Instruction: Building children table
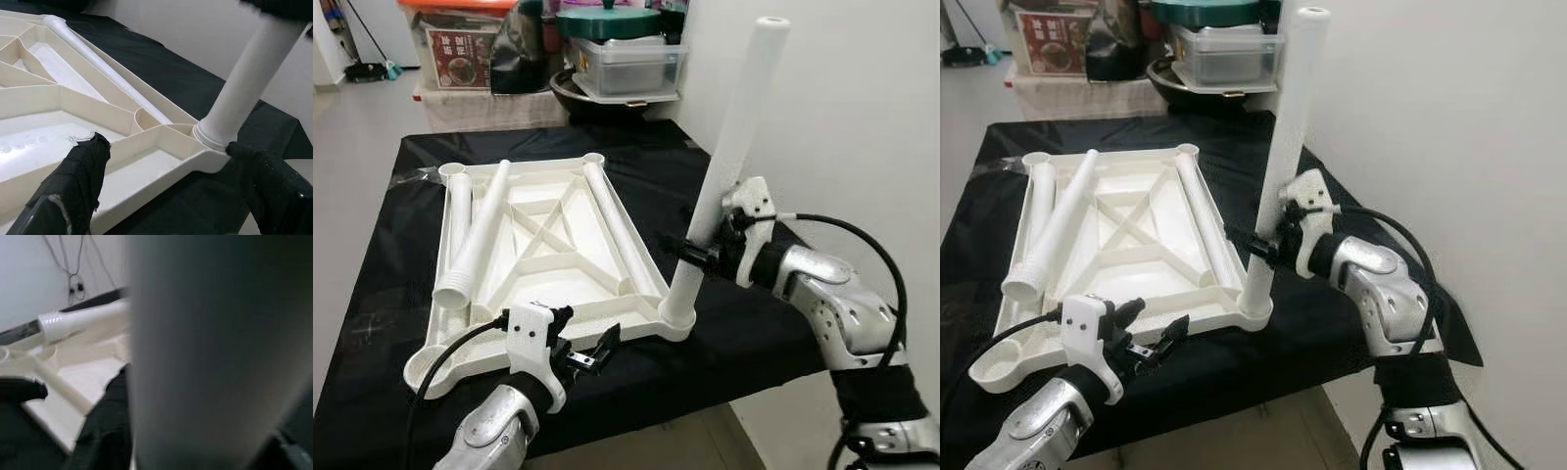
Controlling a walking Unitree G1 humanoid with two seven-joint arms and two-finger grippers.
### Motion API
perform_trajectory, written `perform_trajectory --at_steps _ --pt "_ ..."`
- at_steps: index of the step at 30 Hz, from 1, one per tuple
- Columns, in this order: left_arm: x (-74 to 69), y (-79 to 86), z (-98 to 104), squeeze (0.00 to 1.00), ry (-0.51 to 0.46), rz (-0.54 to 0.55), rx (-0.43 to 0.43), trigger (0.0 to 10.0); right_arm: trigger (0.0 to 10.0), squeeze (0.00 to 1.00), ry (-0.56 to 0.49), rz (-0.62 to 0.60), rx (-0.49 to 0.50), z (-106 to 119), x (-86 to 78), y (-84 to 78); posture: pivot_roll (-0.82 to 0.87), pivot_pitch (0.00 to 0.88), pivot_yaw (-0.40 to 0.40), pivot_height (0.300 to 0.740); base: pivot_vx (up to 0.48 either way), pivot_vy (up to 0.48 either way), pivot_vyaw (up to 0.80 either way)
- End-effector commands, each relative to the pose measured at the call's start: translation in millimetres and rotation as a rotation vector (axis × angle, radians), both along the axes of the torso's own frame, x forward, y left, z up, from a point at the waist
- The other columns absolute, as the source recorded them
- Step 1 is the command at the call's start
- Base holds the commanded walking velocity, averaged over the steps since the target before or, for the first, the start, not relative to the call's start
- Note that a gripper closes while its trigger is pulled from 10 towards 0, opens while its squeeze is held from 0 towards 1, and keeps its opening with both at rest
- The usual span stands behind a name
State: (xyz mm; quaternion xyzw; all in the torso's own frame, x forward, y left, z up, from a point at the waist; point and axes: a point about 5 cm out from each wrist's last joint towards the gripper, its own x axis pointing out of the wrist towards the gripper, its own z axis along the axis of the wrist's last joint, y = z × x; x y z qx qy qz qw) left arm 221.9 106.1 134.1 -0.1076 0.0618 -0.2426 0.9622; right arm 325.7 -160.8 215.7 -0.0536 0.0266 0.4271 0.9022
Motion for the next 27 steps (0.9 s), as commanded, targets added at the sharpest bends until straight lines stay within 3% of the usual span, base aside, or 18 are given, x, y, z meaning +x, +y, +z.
perform_trajectory --at_steps 1,5,6,7,8,9,10,11,13,14,17,18,20,21,22,23,26,27 --pt "-1.0 -1.0 -2.5 0.0 0.006 0.002 0.002 10.0 0.0 0.0 0.053 0.041 -0.024 -16.0 0.3 -0.2 0.17 0.0 -0.115 0.74 0.0 0.0 0.0" --pt "-2.1 -1.0 -3.6 0.0 0.009 0.001 0.004 10.0 0.0 0.0 0.075 -0.097 -0.027 -23.3 11.8 -7.1 0.17 0.0 -0.116 0.74 0.0 0.0 0.0" --pt "-3.3 -0.8 -3.8 0.0 0.01 0.003 0.003 10.0 0.0 0.0 0.104 -0.315 -0.044 -27.6 25.8 -15.5 0.17 0.0 -0.116 0.74 0.0 0.0 0.0" --pt "-3.3 -0.8 -3.8 0.0 0.01 0.003 0.003 10.0 0.0 0.0 0.104 -0.315 -0.044 -27.6 25.8 -15.5 0.17 0.0 -0.116 0.74 0.0 0.0 0.0" --pt "-4.0 -0.5 -4.0 0.0 0.013 0.005 0.001 10.0 0.0 0.0 0.111 -0.559 -0.042 -29.6 36.0 -26.4 0.17 0.0 -0.116 0.74 0.0 0.0 0.0" --pt "-4.0 -0.5 -4.0 0.0 0.013 0.005 0.001 10.0 0.0 0.0 0.111 -0.559 -0.042 -29.6 36.0 -26.4 0.17 0.0 -0.116 0.74 0.0 0.0 0.0" --pt "-4.0 0.0 -3.8 0.0 0.013 0.006 -0.001 10.0 0.0 0.0 0.132 -0.802 0.007 -32.0 39.2 -34.6 0.17 0.0 -0.115 0.74 0.0 0.0 0.0" --pt "-4.0 0.0 -3.8 0.0 0.013 0.006 -0.001 10.0 0.0 0.0 0.132 -0.802 0.007 -32.0 39.2 -34.6 0.17 0.0 -0.115 0.74 0.0 0.0 0.0" --pt "-4.2 0.0 -3.2 0.0 0.014 0.002 -0.001 10.0 0.0 0.0 0.122 -1.055 0.073 -36.5 26.0 -25.0 0.17 0.0 -0.109 0.74 0.0 0.0 0.0" --pt "-4.2 0.0 -3.2 0.0 0.014 0.002 -0.001 10.0 0.0 0.0 0.122 -1.055 0.073 -36.5 26.0 -25.0 0.17 0.0 -0.109 0.74 0.0 0.0 0.0" --pt "-4.9 0.3 -3.3 0.0 0.014 0.0 0.002 10.0 0.0 0.0 0.115 -1.064 0.115 -37.8 11.0 3.2 0.18 0.0 -0.105 0.74 0.0 0.0 0.0" --pt "-5.0 1.8 -3.5 0.0 0.015 -0.002 0.009 10.0 10.0 0.0 0.105 -0.959 0.111 -34.3 3.7 31.6 0.17 0.0 -0.086 0.74 0.0 0.0 0.0" --pt "-5.3 3.5 -3.9 0.0 0.015 -0.004 0.017 10.0 10.0 0.0 0.086 -0.834 0.11 -30.1 -4.3 60.9 0.17 0.0 -0.084 0.74 0.0 0.0 0.0" --pt "-5.2 3.8 -3.8 0.0 0.014 -0.007 0.019 10.0 10.0 0.45 0.074 -0.795 0.112 -28.2 -6.4 66.5 0.16 0.0 -0.083 0.74 0.0 0.0 0.0" --pt "-5.2 3.8 -3.8 0.0 0.014 -0.007 0.019 10.0 10.0 0.45 0.074 -0.795 0.112 -28.2 -6.4 66.5 0.16 0.0 -0.083 0.74 0.0 0.0 0.0" --pt "-4.3 3.6 -3.4 0.0 0.012 -0.013 0.018 10.0 10.0 1.0 0.054 -0.772 0.119 -24.8 -4.8 65.3 0.16 0.0 -0.08 0.74 0.0 0.0 0.0" --pt "-1.0 2.3 -2.1 0.0 0.006 -0.024 0.016 10.0 10.0 1.0 0.024 -0.719 0.103 -15.4 3.0 55.4 0.15 0.0 -0.081 0.74 0.0 0.0 0.0" --pt "0.0 1.6 -1.8 0.0 0.005 -0.028 0.015 10.0 10.0 0.87 0.007 -0.684 0.106 -8.8 7.0 52.1 0.15 0.0 -0.081 0.74 0.0 0.0 0.0"
